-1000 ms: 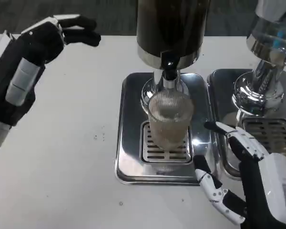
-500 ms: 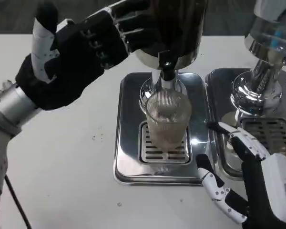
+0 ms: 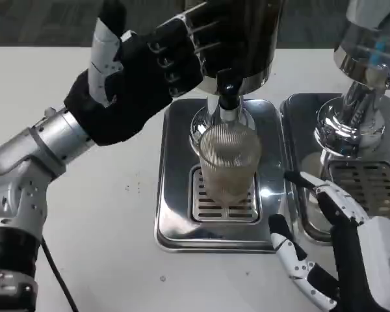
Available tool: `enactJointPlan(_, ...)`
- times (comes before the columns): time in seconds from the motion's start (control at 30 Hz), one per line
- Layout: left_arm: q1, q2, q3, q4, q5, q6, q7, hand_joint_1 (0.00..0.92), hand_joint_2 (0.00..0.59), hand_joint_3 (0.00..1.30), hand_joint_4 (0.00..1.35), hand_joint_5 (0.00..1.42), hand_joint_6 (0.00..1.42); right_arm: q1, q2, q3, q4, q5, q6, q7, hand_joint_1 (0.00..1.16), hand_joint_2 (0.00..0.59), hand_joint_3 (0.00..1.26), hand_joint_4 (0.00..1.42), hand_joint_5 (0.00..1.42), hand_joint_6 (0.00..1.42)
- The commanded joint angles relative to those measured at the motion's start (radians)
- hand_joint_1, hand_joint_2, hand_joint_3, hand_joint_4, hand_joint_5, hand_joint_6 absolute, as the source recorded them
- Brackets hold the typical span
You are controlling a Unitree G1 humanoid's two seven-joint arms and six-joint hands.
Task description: Grasp the cup under the faucet to collect the drink, then remove the cup.
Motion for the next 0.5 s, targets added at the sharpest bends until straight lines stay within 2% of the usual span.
enactJointPlan(0.03, -0.037, -0.011, -0.006, 0.073, 0.055, -0.038, -0.023, 0.0, 0.06, 0.14, 0.1, 0.14, 0.04, 0.015, 0.011, 0.003, -0.004, -0.014, -0.004, -0.02, 0.37, 0.382, 0.33, 0.29, 0.23, 0.25)
enactJointPlan(0.3, -0.072, -0.018, -0.022, 0.163, 0.141, -0.101, -0.055, 0.0, 0.061, 0.12, 0.09, 0.13, 0.03, 0.038, 0.02, 0.006, -0.011, -0.016, -0.002, -0.027, 0.37, 0.382, 0.33, 0.29, 0.23, 0.25)
enactJointPlan(0.5, -0.08, -0.006, -0.04, 0.18, 0.213, -0.203, -0.053, 0.0, 0.061, 0.12, 0.08, 0.12, 0.03, 0.043, 0.026, 0.006, -0.006, -0.012, -0.008, -0.025, 0.37, 0.382, 0.33, 0.29, 0.24, 0.25)
